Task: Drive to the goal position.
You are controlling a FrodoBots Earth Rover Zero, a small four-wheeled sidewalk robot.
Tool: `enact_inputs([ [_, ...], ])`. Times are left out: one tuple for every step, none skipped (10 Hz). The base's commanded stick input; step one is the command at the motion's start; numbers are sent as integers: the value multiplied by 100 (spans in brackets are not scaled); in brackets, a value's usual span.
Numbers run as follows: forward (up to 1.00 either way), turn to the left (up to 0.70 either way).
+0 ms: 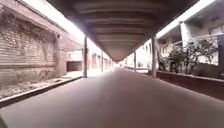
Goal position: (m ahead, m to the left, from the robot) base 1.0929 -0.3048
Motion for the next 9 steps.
enact_inputs([
  [70, 0],
  [70, 0],
  [70, 0],
  [70, 0],
  [70, 0],
  [70, 0],
  [70, 0],
  [70, 0],
  [70, 0],
])
